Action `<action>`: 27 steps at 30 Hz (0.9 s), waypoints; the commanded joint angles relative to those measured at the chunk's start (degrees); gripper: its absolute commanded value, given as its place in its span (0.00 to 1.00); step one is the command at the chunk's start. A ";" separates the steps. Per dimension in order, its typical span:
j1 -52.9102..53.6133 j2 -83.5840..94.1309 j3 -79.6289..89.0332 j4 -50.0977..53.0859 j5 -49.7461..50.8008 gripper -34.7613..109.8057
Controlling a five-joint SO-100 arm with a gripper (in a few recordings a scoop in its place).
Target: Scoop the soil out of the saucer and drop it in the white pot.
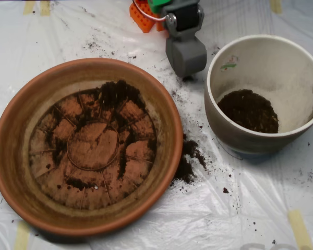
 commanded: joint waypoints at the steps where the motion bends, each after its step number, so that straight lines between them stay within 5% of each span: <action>1: -1.93 4.13 1.05 -1.93 -0.44 0.24; 27: -2.55 4.13 3.52 -3.52 1.32 0.26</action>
